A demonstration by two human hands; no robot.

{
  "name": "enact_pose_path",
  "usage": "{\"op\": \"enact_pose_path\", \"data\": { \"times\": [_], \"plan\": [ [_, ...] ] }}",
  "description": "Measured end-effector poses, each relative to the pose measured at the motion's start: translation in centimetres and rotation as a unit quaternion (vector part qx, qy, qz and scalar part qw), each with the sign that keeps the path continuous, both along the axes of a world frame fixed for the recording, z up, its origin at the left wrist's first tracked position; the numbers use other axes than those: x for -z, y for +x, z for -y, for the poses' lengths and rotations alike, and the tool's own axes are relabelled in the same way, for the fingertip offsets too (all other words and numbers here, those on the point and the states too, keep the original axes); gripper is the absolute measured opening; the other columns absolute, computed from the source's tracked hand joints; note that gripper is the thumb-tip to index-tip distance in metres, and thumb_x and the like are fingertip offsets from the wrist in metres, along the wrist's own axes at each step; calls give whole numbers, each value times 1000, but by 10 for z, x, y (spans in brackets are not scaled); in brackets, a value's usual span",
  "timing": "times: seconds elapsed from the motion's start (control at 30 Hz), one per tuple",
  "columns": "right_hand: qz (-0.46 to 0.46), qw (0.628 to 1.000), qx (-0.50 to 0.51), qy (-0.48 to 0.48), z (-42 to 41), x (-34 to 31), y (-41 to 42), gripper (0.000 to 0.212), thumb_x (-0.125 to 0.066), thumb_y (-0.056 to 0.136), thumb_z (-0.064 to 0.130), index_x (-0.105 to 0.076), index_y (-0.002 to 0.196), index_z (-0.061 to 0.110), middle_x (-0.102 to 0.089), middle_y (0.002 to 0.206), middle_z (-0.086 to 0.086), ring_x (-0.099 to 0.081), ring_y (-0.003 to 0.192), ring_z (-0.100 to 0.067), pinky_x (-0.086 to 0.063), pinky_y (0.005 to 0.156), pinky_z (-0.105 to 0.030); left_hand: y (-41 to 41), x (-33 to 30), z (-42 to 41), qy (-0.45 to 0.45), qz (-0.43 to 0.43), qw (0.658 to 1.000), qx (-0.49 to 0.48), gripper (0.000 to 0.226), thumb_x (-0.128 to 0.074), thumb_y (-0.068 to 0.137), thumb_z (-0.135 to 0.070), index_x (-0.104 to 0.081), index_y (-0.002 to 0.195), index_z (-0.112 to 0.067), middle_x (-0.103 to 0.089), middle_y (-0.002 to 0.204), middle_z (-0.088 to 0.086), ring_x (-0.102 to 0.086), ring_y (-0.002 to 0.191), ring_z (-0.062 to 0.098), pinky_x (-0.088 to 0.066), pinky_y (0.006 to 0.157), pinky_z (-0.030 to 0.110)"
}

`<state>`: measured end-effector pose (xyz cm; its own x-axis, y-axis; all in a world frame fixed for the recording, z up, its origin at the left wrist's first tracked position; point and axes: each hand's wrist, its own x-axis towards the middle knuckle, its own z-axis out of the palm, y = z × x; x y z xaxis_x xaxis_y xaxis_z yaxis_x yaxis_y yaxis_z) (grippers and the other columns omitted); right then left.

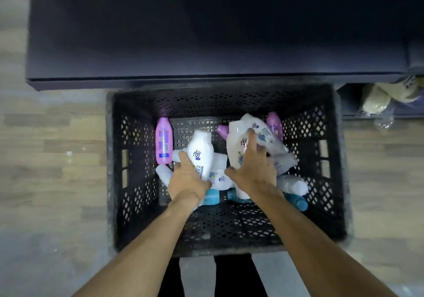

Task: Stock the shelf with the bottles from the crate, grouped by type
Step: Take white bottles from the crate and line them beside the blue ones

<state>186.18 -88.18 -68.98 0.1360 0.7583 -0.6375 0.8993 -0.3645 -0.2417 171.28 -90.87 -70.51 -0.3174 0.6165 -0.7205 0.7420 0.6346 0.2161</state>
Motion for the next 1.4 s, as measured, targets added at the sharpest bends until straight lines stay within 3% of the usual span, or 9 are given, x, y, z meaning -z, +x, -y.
{"op": "enact_pose_path", "data": {
  "times": [0.13, 0.23, 0.43, 0.53, 0.67, 0.8, 1.13, 1.27, 1.4],
  "plan": [
    [-11, 1000, 4, 29, 19, -56, 10, 113, -80, 74, 40, 4, 150, 33, -45, 133, -17, -62, 100, -37, -50, 72, -41, 0, -53, 18, 51, 31, 997, -45, 77, -83, 68, -25, -28, 122, -18, -50, 111, 4, -50, 87, 23, -43, 66, 34],
    [-13, 999, 12, 33, 31, -92, 13, 114, -79, 75, 42, 5, 152, 31, -44, 131, -16, -62, 97, -36, -53, 77, -42, -2, -85, 32, 74, 38, 995, -55, 76, -82, 67, -24, -30, 121, -16, -49, 111, 4, -48, 86, 23, -42, 68, 33],
    [-19, 997, 28, 74, 54, -156, -2, 114, -78, 75, 43, 5, 153, 33, -41, 136, -13, -60, 104, -36, -48, 78, -39, -12, -152, 48, 139, 63, 987, -49, 68, -83, 64, -27, -27, 103, -28, -48, 97, -5, -55, 90, 26, -39, 69, 33],
    [-23, 988, 37, 150, 56, -205, -7, 109, -79, 69, 44, -6, 150, 33, -47, 123, -13, -61, 95, -40, -44, 72, -40, -22, -196, 45, 195, 78, 977, -34, 76, -85, 64, -24, -28, 114, -25, -56, 106, -1, -57, 94, 25, -38, 69, 32],
    [-9, 972, 50, 228, 50, -274, -2, 103, -79, 69, 43, -15, 147, 28, -48, 111, -13, -59, 91, -41, -44, 74, -43, -31, -252, 29, 261, 75, 962, -5, 68, -85, 64, -28, -34, 107, -15, -59, 104, 7, -61, 93, 30, -43, 65, 34],
    [-10, 954, 55, 293, 48, -333, 5, 102, -78, 67, 33, -17, 147, 27, -49, 110, -12, -57, 91, -41, -44, 75, -42, -29, -302, 16, 329, 79, 941, 11, 72, -85, 62, -34, -33, 108, -14, -58, 104, 7, -59, 91, 30, -41, 65, 37],
    [-50, 906, 37, 418, 21, -460, 15, 101, -78, 68, 35, -15, 147, 28, -50, 109, -11, -57, 88, -38, -50, 74, -44, 0, -425, -7, 446, 91, 890, 30, 69, -85, 63, -37, -35, 105, -15, -59, 102, 4, -60, 90, 26, -45, 66, 38],
    [-67, 879, 23, 472, 10, -513, 23, 101, -77, 69, 36, -14, 147, 28, -51, 112, -12, -56, 92, -38, -53, 79, -50, 10, -485, -16, 512, 75, 855, 30, 68, -85, 64, -37, -35, 105, -16, -59, 102, 2, -61, 91, 26, -52, 69, 42],
    [-87, 849, 17, 520, 3, -565, 35, 99, -75, 69, 37, -14, 146, 30, -52, 112, -10, -56, 95, -36, -51, 76, -45, 22, -544, -23, 573, 59, 817, 21, 66, -84, 65, -39, -35, 103, -17, -60, 100, 1, -62, 89, 24, -46, 63, 35]
  ]
}}
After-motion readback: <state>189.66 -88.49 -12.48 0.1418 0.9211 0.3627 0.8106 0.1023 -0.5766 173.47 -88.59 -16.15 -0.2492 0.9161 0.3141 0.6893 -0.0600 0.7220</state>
